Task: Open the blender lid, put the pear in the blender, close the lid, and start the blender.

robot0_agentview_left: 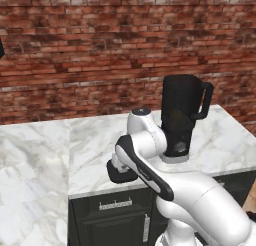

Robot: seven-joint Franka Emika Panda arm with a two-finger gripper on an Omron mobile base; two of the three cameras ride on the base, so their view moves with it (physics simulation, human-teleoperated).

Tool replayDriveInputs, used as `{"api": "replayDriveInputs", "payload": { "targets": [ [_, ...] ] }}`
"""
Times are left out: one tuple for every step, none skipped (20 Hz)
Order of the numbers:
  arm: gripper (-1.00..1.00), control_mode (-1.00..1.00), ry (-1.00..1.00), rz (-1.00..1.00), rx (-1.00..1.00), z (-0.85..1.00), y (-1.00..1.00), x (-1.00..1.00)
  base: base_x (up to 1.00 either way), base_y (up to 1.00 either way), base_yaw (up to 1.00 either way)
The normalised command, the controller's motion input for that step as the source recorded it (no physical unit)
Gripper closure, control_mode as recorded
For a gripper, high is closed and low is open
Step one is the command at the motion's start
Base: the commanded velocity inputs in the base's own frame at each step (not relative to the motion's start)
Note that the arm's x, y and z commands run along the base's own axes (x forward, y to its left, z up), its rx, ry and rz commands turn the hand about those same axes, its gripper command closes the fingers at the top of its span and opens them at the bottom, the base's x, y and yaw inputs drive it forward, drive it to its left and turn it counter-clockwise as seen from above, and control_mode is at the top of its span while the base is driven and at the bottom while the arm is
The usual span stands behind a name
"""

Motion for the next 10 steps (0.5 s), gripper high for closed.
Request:
{"api": "replayDriveInputs", "payload": {
  "targets": [
    [-1.0, -1.0, -0.01, 0.0, 0.02, -0.31, 0.02, 0.19, 0.0, 0.0, 0.0],
    [-1.0, -1.0, 0.0, 0.0, 0.02, -0.29, 0.04, 0.2, 0.0, 0.0, 0.0],
    [-1.0, -1.0, 0.0, 0.0, 0.01, -0.27, 0.04, 0.22, 0.0, 0.0, 0.0],
    [-1.0, -1.0, 0.0, 0.0, 0.0, -0.29, 0.08, 0.24, 0.0, 0.0, 0.0],
    [-1.0, -1.0, 0.0, 0.0, 0.0, -0.29, 0.1, 0.25, 0.0, 0.0, 0.0],
    [-1.0, -1.0, 0.0, 0.0, 0.0, -0.25, 0.11, 0.24, 0.0, 0.0, 0.0],
    [-1.0, -1.0, 0.0, 0.0, 0.0, -0.24, 0.14, 0.26, 0.0, 0.0, 0.0],
    [-1.0, -1.0, 0.0, 0.0, 0.0, -0.25, 0.16, 0.26, 0.0, 0.0, 0.0],
    [-1.0, -1.0, 0.0, 0.0, 0.0, -0.24, 0.24, 0.24, 0.0, 0.0, 0.0],
    [-1.0, -1.0, 0.0, 0.0, 0.0, -0.22, 0.22, 0.23, 0.0, 0.0, 0.0]
  ]
}}
